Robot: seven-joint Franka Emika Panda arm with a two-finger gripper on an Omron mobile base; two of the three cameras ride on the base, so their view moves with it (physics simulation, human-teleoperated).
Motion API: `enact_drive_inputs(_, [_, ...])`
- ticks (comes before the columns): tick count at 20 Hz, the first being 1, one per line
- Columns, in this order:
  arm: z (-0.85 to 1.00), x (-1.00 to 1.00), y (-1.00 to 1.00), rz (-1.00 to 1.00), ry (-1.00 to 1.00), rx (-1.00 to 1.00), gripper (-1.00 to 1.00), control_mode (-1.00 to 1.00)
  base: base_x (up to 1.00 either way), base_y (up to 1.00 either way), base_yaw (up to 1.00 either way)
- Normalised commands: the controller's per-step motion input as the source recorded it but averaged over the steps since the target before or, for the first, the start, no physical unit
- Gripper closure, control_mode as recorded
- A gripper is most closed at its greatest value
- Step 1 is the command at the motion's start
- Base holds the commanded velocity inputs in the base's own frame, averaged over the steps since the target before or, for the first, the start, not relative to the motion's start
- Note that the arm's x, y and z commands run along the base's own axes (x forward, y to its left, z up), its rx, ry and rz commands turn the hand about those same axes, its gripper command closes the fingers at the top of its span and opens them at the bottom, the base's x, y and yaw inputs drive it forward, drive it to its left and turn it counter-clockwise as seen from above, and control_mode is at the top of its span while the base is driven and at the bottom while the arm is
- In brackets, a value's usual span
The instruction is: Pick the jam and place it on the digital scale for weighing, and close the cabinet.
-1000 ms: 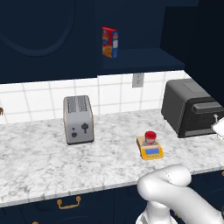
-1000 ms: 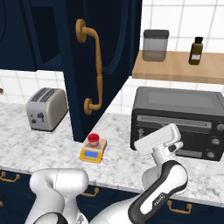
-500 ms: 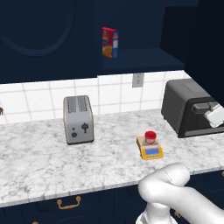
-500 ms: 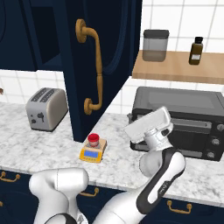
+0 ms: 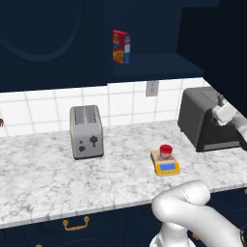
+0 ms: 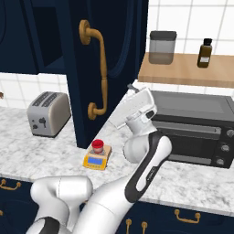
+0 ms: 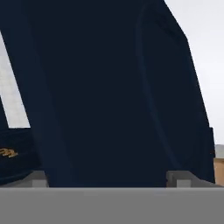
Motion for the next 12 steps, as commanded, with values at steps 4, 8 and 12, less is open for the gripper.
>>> enact_drive_inputs(4, [0.63, -0.58, 0.87, 0.15, -0.10, 0.01, -1.00, -1.00, 0.00, 0.00, 0.00])
enact_drive_inputs(8, [0.45, -1.00, 0.63, 0.06, -0.13, -0.34, -1.00, -1.00, 0.00, 0.00, 0.00])
enact_drive_inputs(12, [0.57, -0.56, 0.64, -0.03, 0.06, -0.45, -1.00, -1.00, 0.00, 0.00, 0.00])
